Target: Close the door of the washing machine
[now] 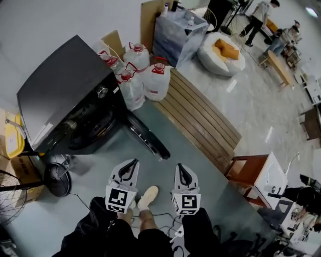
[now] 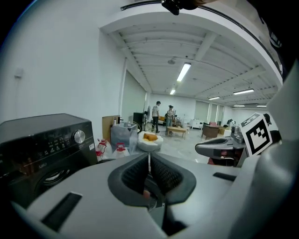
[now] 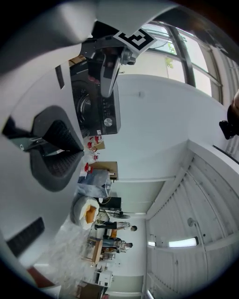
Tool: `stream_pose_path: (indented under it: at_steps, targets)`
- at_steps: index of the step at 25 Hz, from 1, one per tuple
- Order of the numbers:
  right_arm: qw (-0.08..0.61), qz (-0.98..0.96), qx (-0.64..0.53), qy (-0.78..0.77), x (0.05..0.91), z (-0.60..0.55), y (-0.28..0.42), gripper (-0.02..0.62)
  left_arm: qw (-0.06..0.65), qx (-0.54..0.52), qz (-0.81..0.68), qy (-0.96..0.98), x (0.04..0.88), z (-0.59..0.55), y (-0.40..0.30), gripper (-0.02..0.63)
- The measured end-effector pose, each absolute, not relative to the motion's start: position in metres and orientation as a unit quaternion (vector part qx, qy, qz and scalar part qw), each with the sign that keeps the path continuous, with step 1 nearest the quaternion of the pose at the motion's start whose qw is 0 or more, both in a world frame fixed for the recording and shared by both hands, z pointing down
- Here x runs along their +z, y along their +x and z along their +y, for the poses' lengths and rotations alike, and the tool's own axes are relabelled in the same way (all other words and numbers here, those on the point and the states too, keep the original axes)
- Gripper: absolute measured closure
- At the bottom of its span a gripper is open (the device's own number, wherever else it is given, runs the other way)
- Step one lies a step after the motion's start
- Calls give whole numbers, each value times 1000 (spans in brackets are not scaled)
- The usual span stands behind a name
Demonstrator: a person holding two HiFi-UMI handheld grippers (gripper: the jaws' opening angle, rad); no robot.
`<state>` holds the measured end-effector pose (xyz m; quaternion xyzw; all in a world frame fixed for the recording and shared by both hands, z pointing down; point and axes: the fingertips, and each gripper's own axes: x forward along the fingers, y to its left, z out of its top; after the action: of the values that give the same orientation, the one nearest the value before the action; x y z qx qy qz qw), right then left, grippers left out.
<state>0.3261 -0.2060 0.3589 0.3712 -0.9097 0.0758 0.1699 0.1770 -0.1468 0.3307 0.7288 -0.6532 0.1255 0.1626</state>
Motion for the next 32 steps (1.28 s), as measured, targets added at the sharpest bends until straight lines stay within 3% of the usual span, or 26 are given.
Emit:
stream_pose_path:
  at_steps: [11, 21, 23, 32]
  targets:
    - [238, -899, 73, 361, 515, -234, 299, 578, 217, 107, -661, 710, 477, -171, 137, 574]
    - [269, -900, 76, 333, 613, -259, 294, 577, 224, 91, -686, 686, 570, -175, 124, 574]
    - [274, -902, 85, 323, 625, -262, 295, 500, 230, 93, -688, 682, 577, -173, 123, 574]
    - [296, -910, 129, 260, 665, -271, 275, 371, 265, 108, -694, 661, 600, -170, 111, 574]
